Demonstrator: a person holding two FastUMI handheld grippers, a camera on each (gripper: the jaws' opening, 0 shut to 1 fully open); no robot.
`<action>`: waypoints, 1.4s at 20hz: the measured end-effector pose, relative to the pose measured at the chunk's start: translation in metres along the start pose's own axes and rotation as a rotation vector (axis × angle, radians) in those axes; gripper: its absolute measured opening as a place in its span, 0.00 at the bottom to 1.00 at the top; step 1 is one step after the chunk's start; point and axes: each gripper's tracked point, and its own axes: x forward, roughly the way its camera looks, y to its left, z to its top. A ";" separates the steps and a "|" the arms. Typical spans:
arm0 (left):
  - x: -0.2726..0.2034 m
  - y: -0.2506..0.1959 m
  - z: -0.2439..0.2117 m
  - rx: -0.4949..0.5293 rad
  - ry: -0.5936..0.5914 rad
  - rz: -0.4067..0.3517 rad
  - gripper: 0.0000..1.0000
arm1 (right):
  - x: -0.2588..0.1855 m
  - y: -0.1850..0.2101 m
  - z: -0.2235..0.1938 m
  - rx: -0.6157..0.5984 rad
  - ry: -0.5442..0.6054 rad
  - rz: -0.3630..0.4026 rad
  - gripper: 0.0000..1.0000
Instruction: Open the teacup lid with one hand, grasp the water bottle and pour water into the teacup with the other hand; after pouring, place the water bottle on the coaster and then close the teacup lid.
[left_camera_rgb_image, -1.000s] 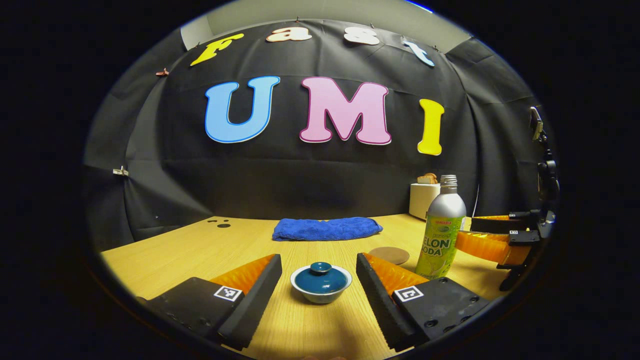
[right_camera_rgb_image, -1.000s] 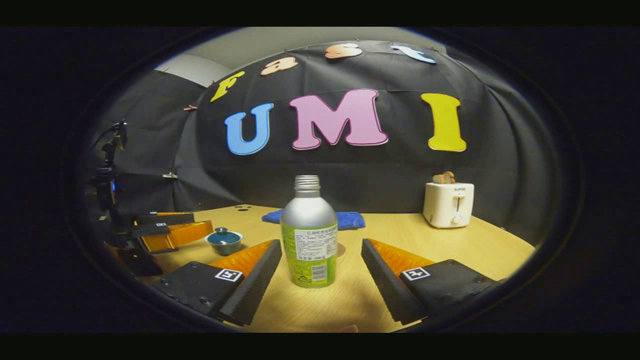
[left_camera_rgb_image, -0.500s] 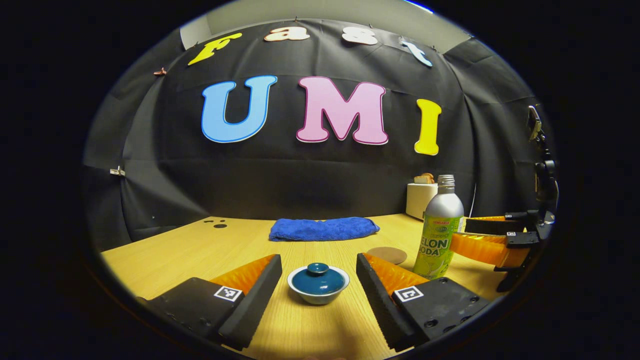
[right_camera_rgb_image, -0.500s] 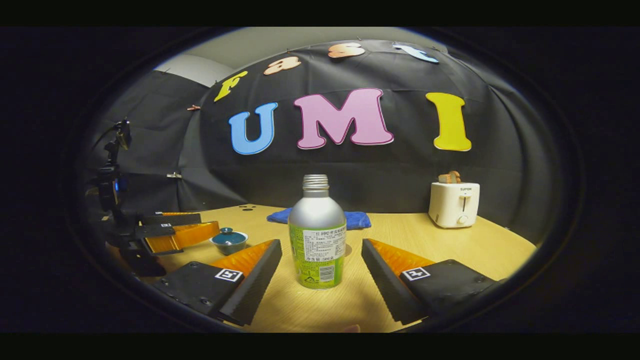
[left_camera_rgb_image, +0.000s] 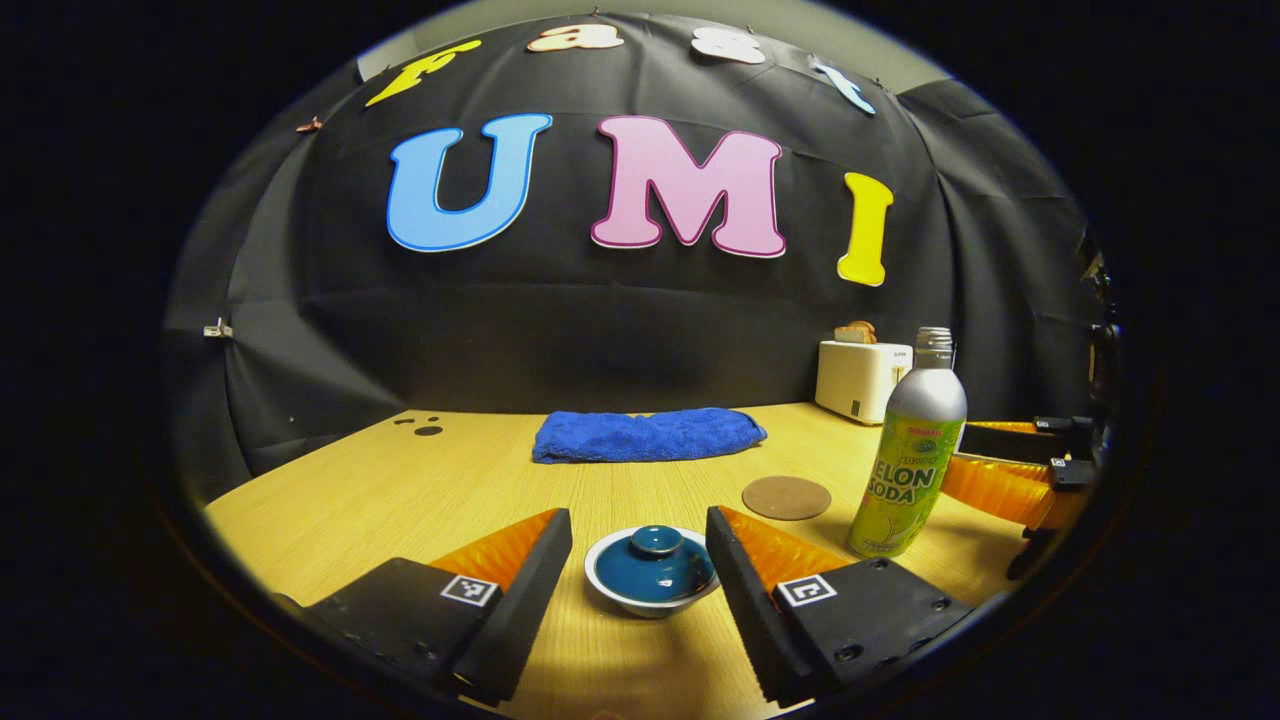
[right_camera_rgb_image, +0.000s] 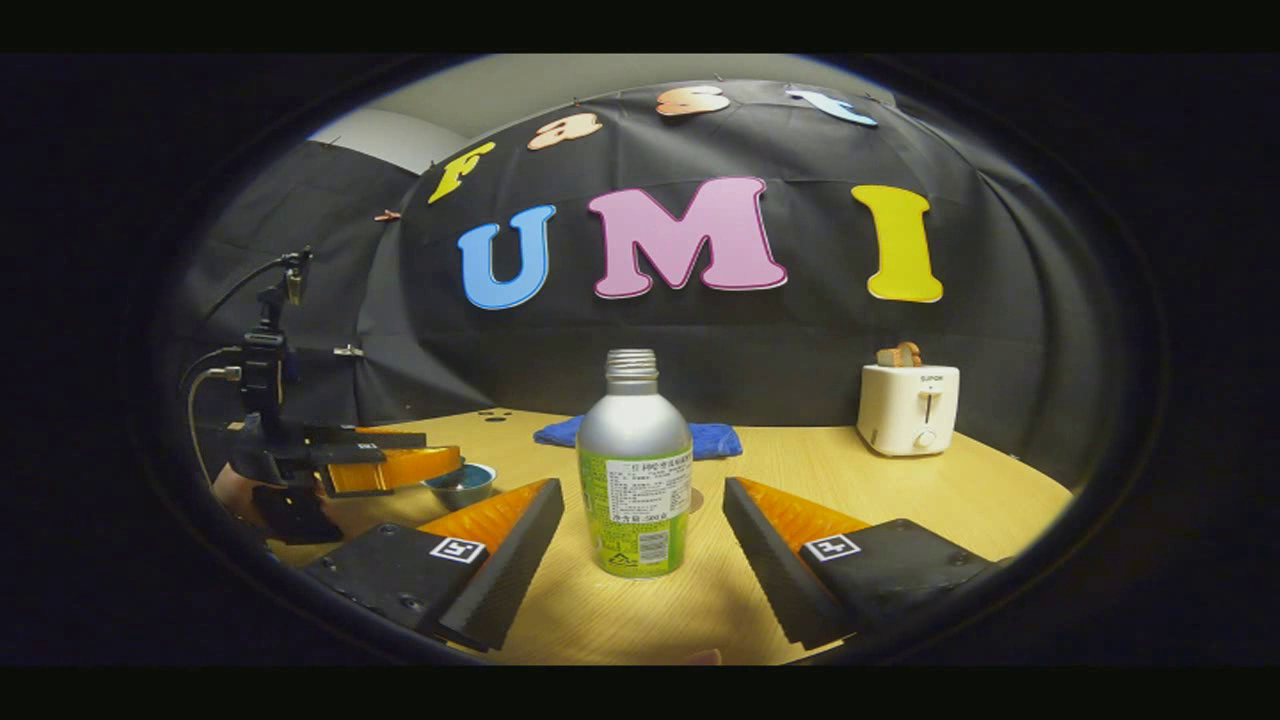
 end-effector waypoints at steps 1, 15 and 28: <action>0.002 -0.003 0.000 0.013 0.007 -0.011 0.82 | 0.000 0.000 0.000 0.000 0.000 0.000 1.00; 0.018 -0.009 -0.008 0.101 0.061 -0.053 0.38 | 0.000 -0.001 0.000 0.000 -0.001 -0.007 0.99; 0.005 -0.005 0.030 0.045 -0.077 -0.025 0.31 | 0.005 0.008 0.000 0.002 0.000 0.023 1.00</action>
